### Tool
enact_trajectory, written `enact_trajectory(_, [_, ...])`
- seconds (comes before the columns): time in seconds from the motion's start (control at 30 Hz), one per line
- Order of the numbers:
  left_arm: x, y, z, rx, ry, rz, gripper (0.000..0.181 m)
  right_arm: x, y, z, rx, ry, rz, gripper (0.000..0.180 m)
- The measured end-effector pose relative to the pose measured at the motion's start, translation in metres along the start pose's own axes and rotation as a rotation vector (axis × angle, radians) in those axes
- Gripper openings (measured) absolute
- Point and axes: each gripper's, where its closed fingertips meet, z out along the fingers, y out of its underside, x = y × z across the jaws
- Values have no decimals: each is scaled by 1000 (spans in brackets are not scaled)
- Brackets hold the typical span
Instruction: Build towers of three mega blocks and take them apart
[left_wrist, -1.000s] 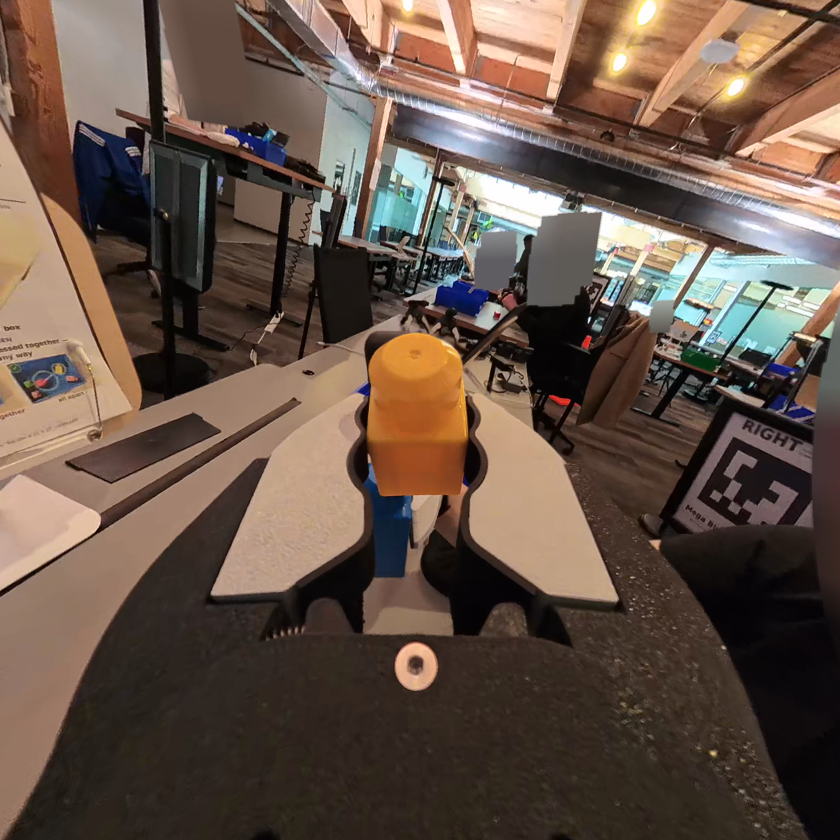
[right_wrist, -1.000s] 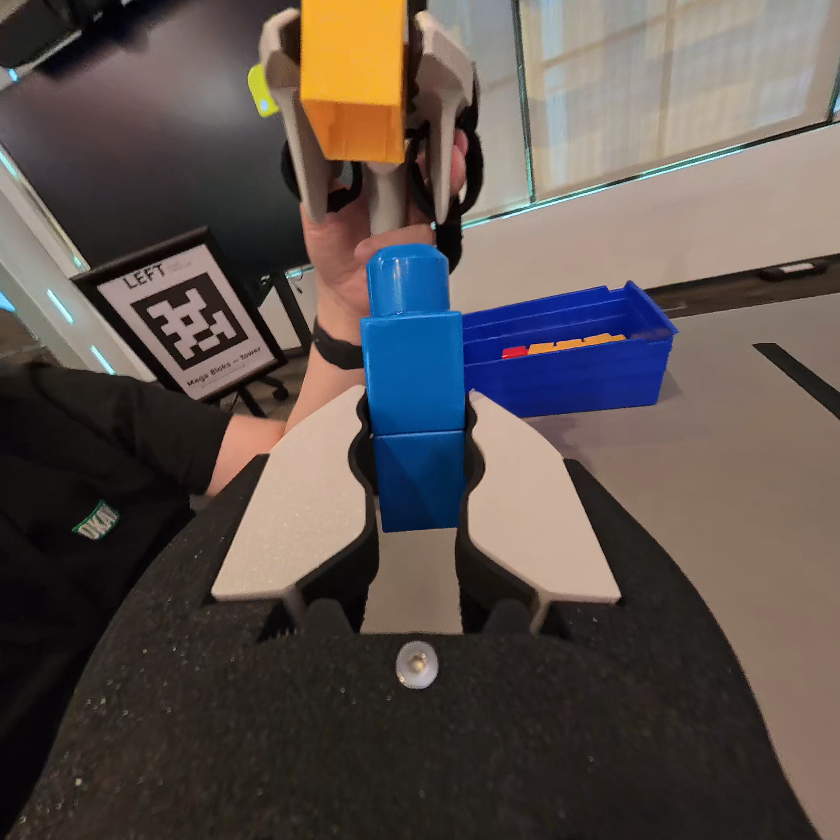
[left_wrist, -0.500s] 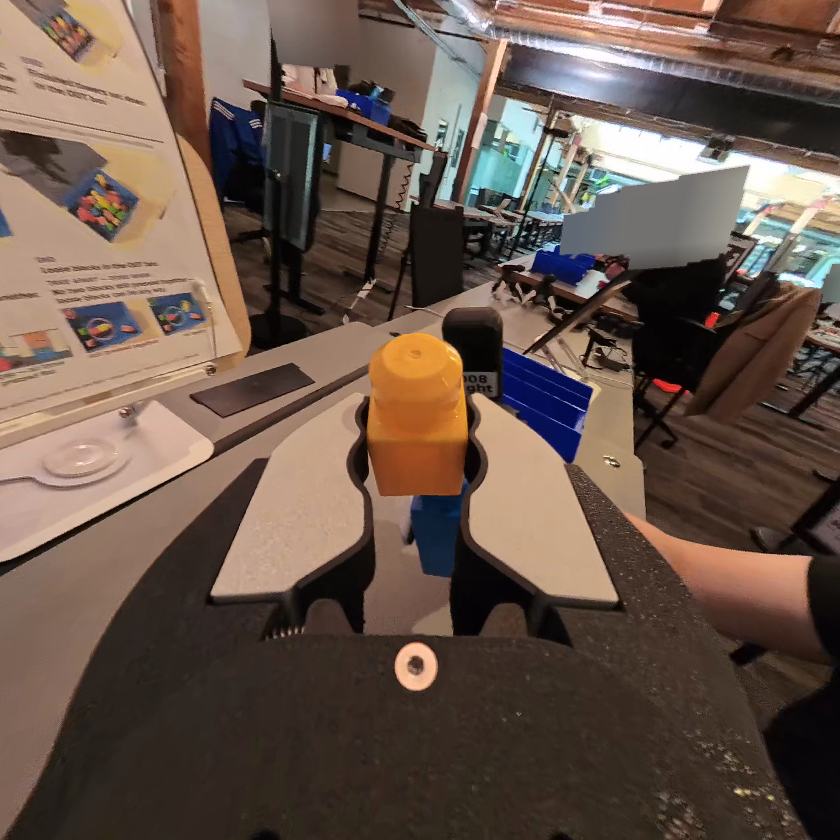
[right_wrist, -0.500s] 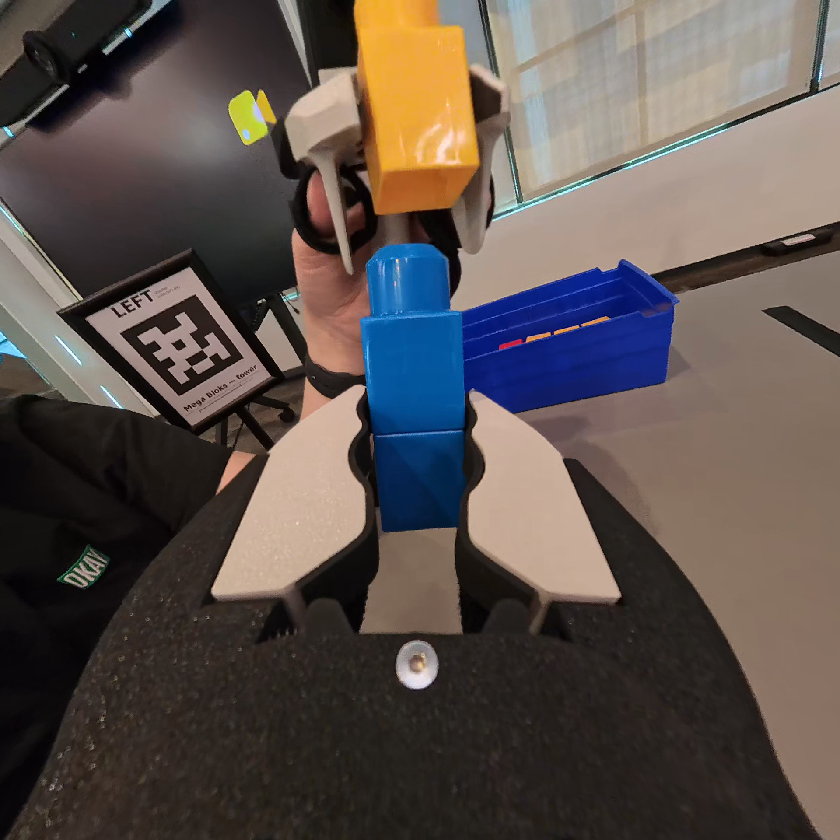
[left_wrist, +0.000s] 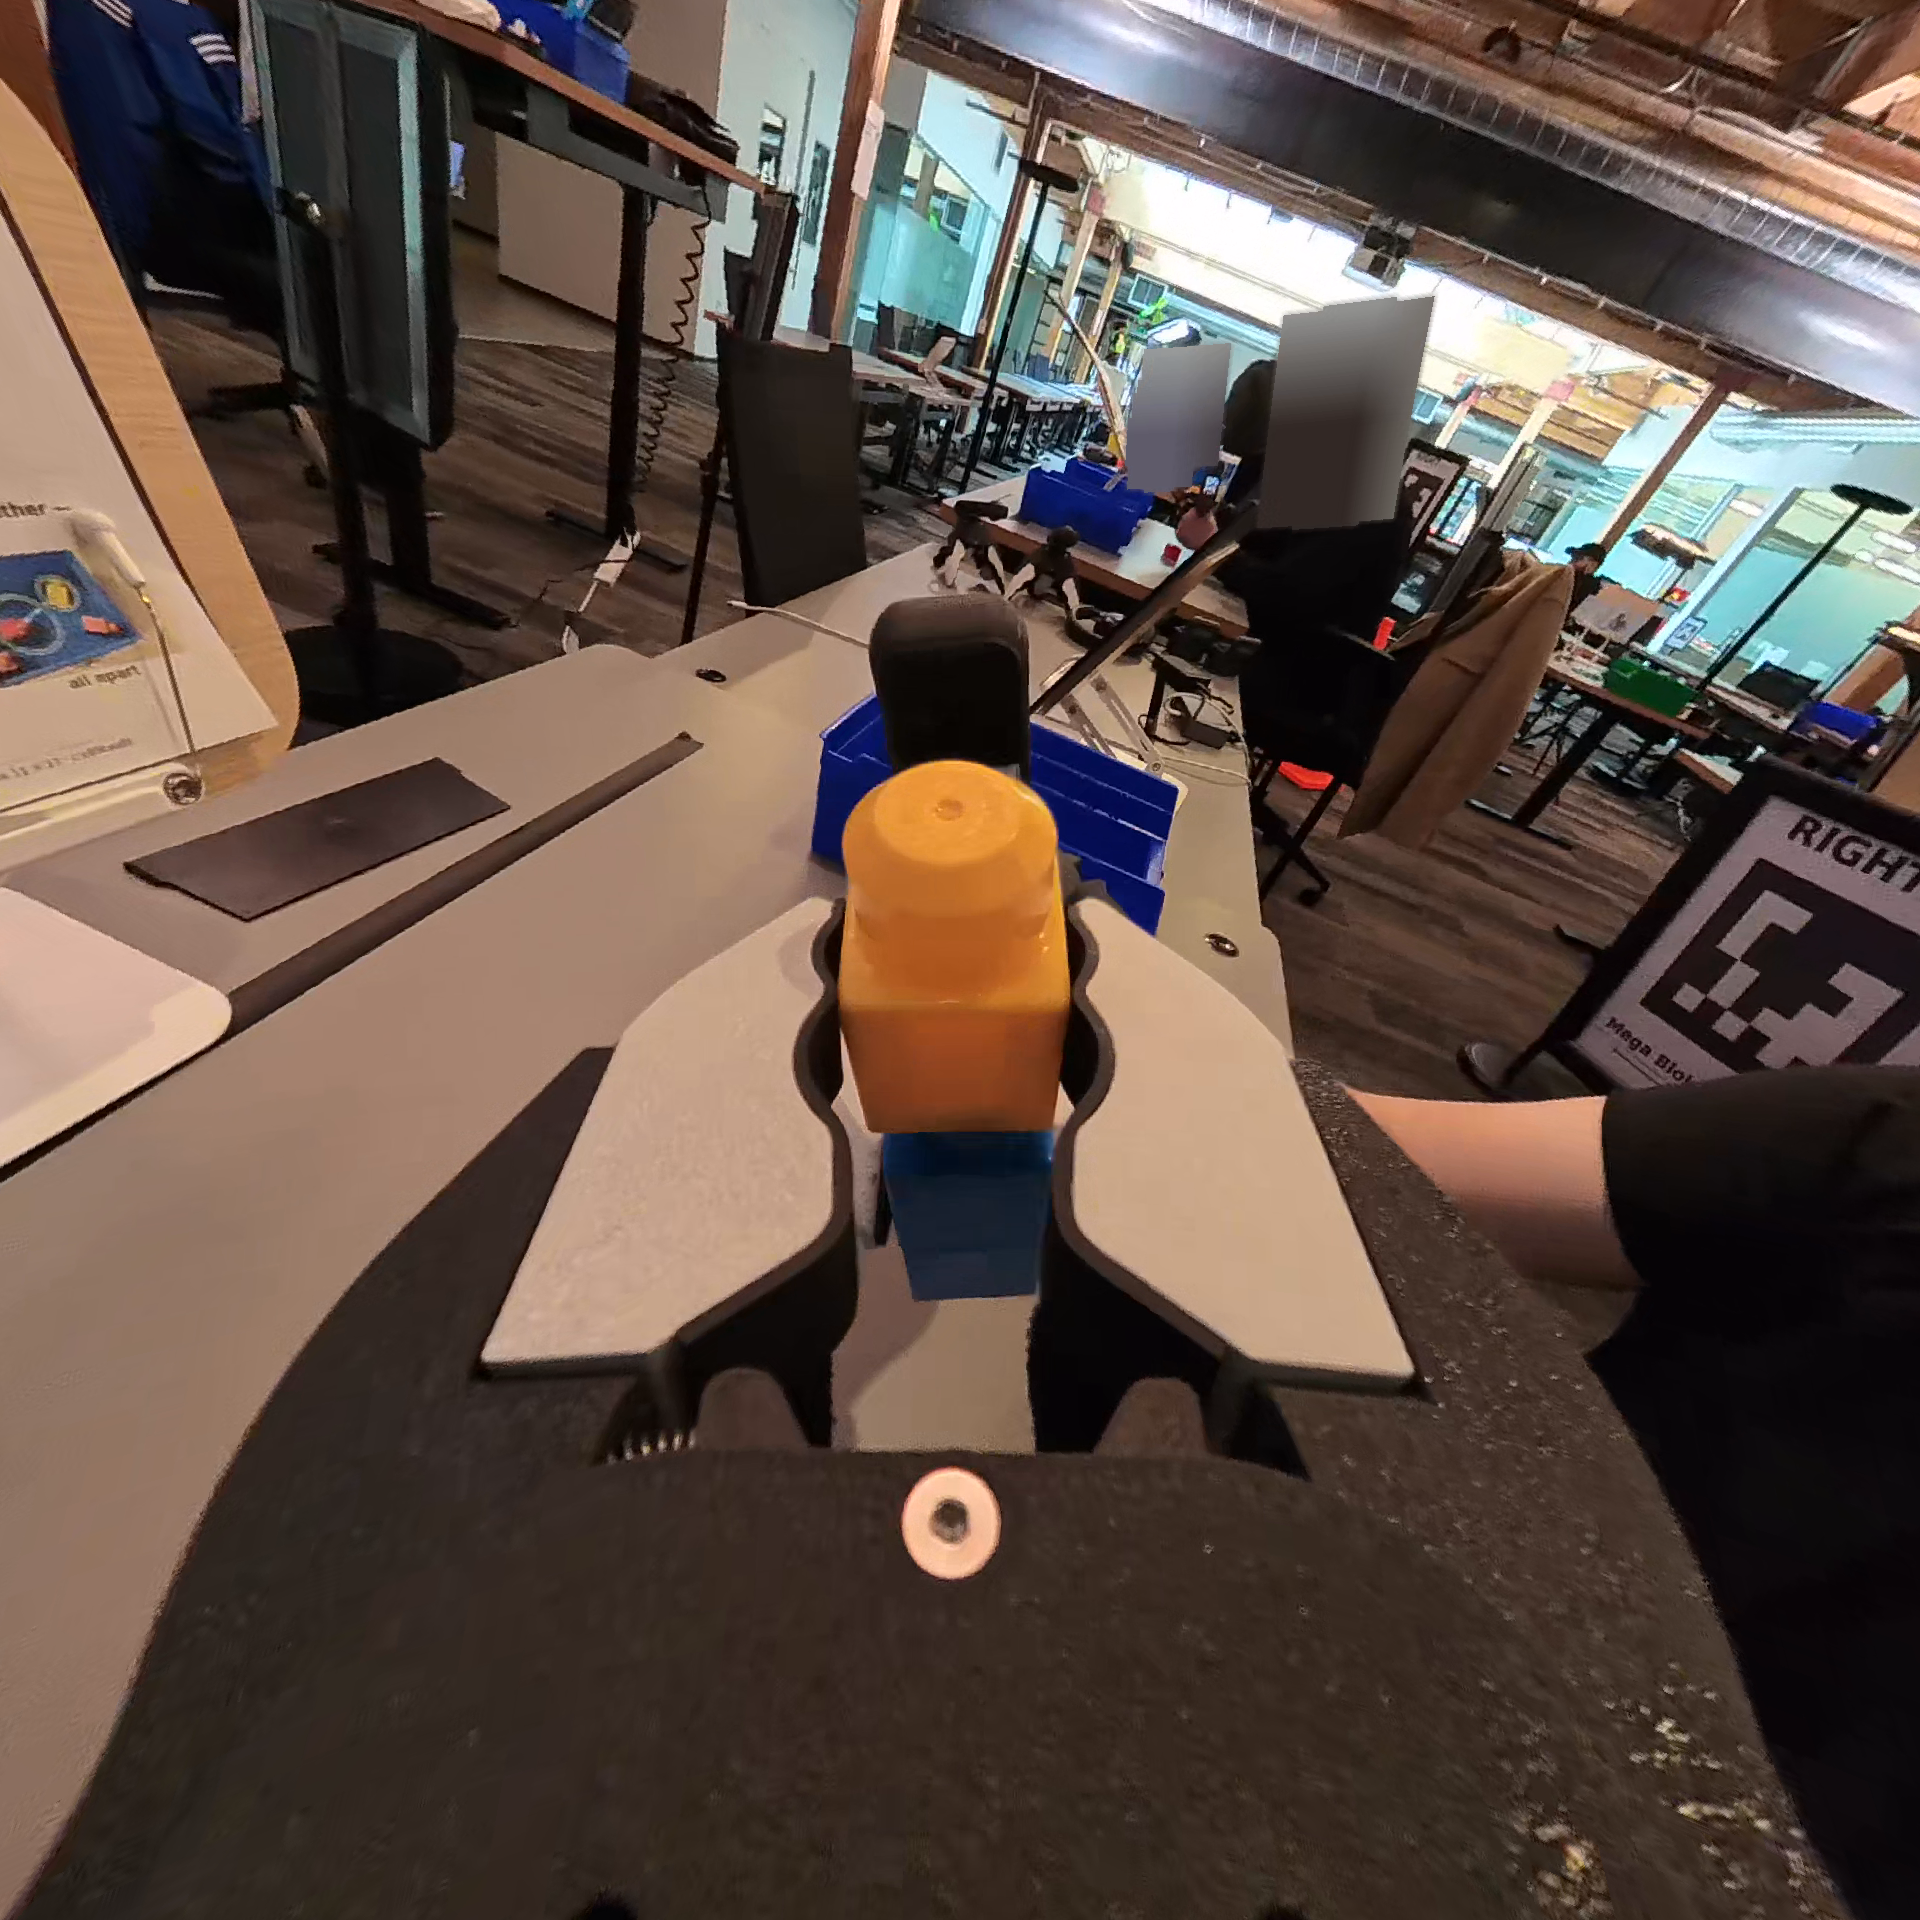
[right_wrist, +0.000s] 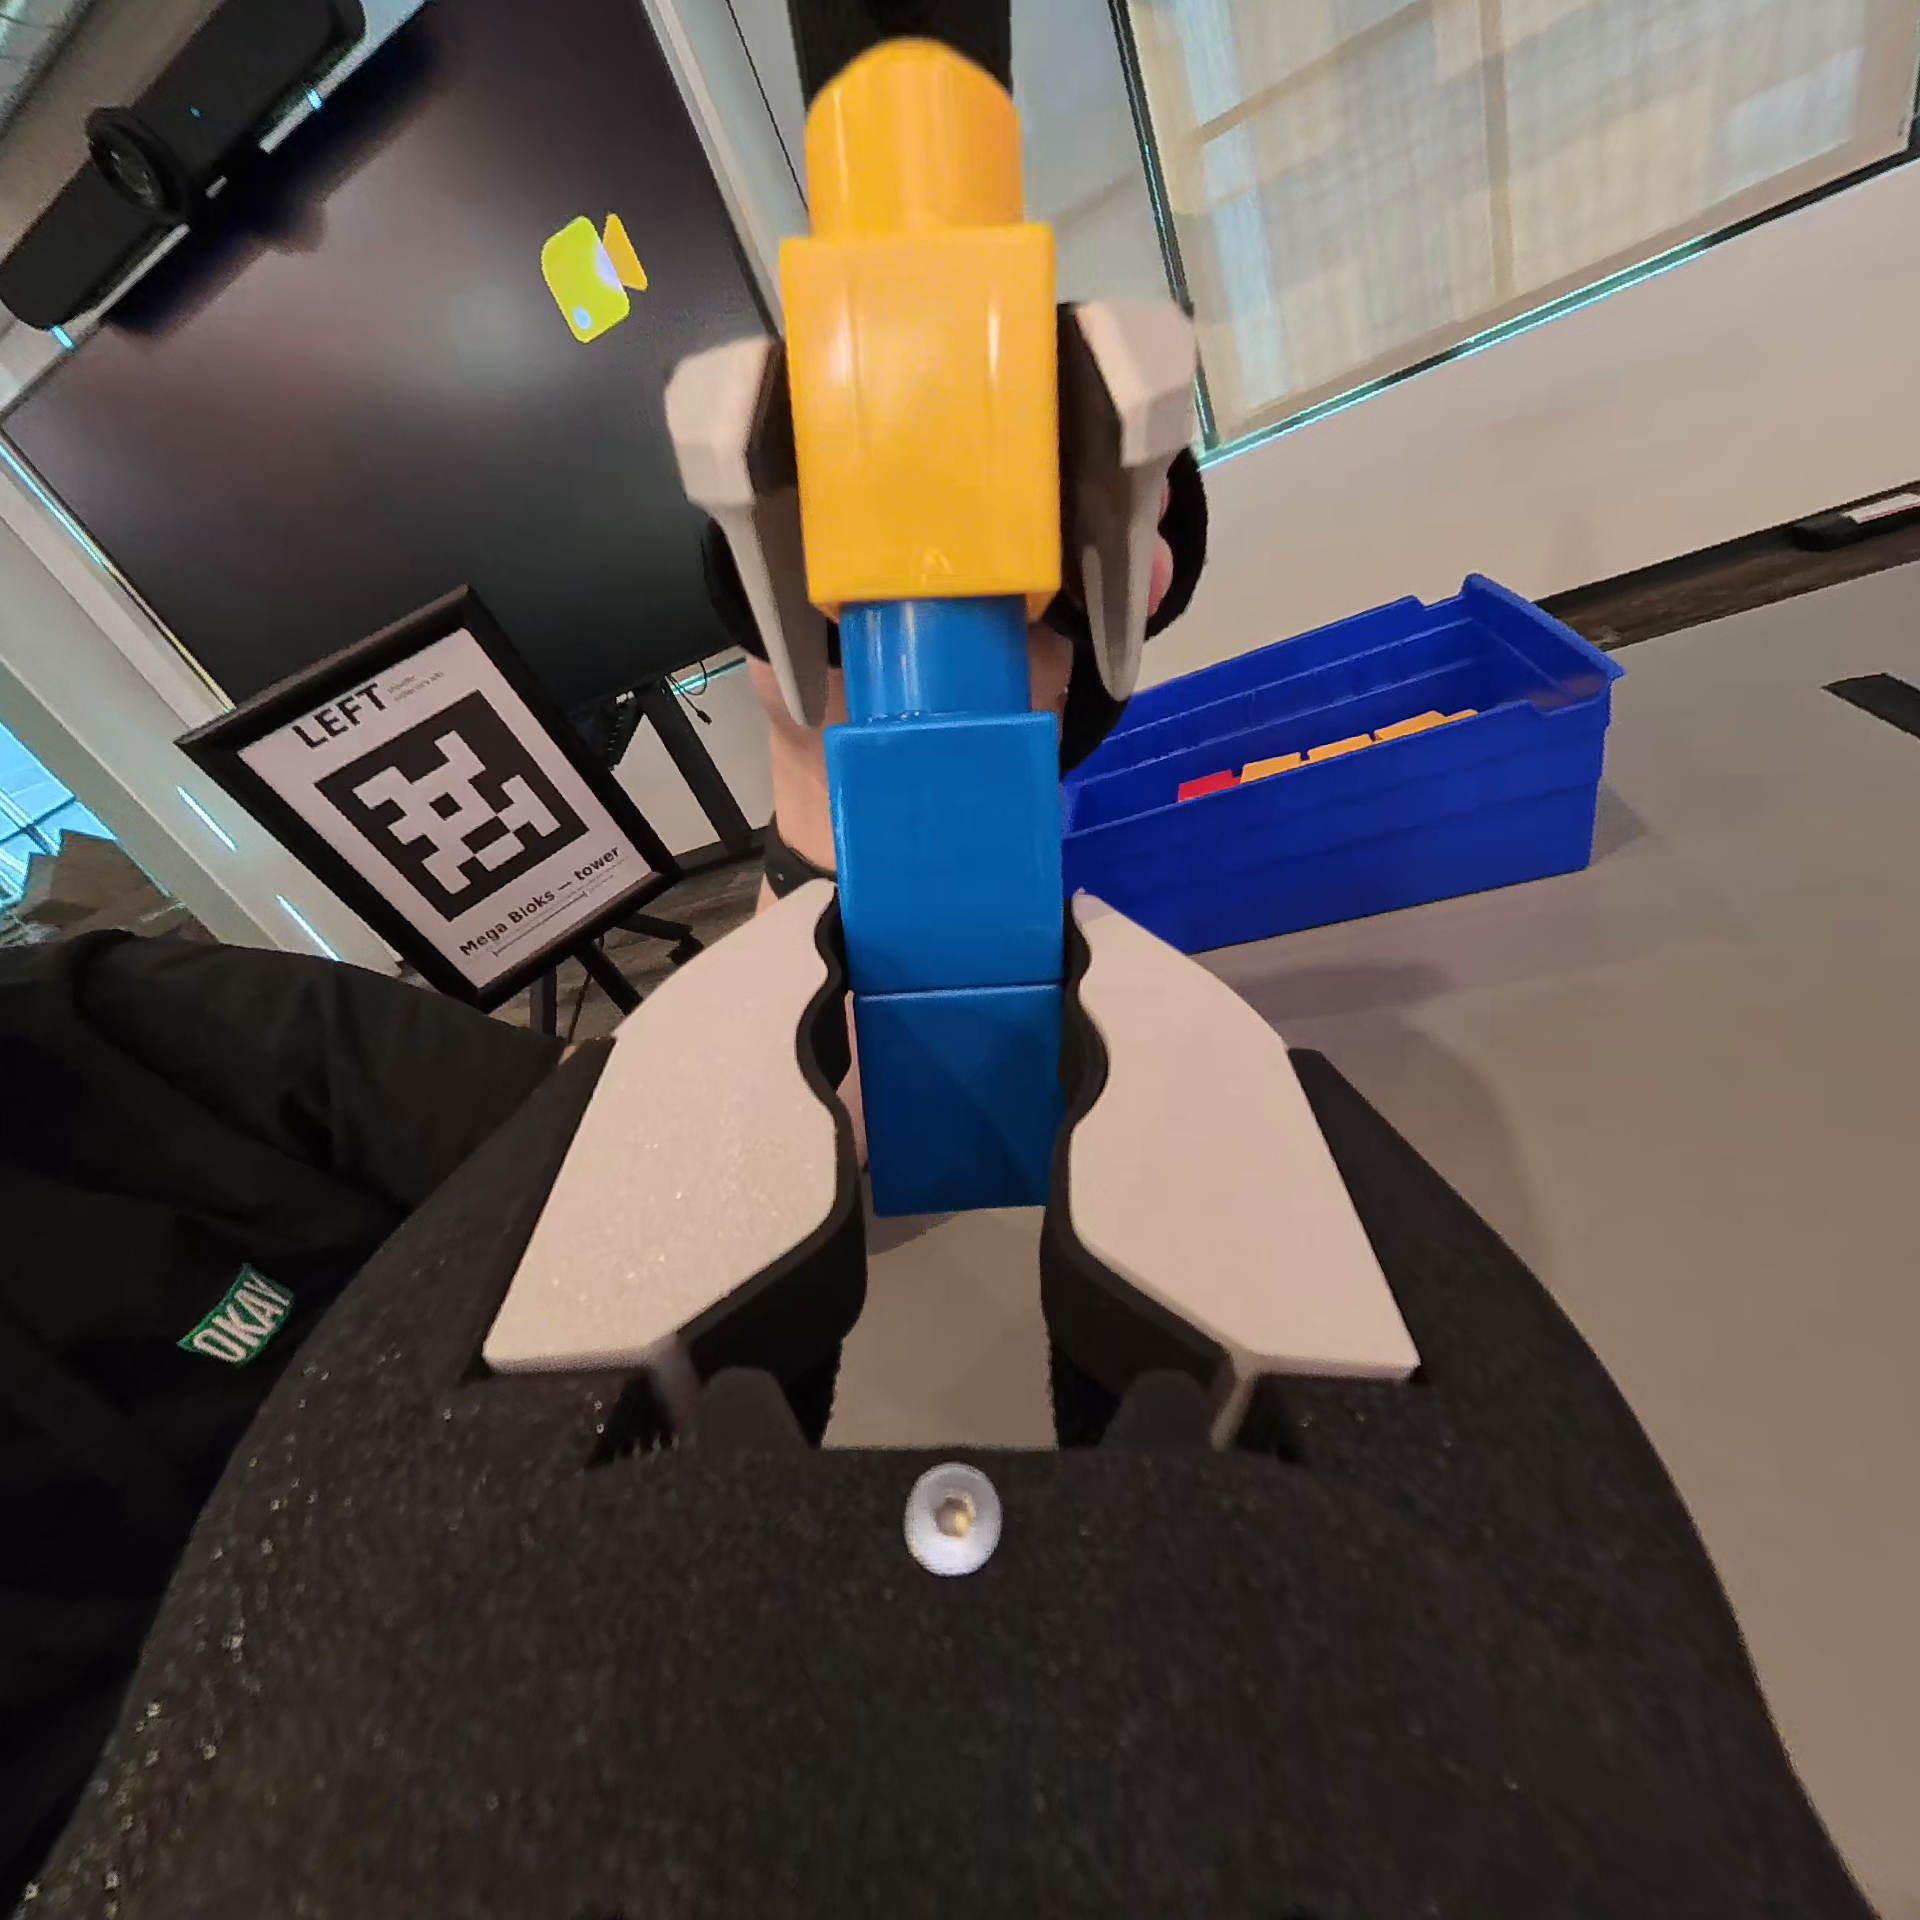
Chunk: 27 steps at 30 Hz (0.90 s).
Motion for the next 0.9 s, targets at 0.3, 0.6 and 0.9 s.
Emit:
enact_trajectory(0.3, [1, 11, 7, -60, 22, -2, 39, 1, 0, -7, -29, 16, -26, 36])
enact_trajectory(0.6, [0, 20, 15, -106, 44, 30, 39, 4, 8, -23, -143, 57, -22, 35])
enact_trajectory(0.9, [-2, -18, 14, 157, 4, 57, 41, 0, -12, -24, -6, 36, -42, 36])
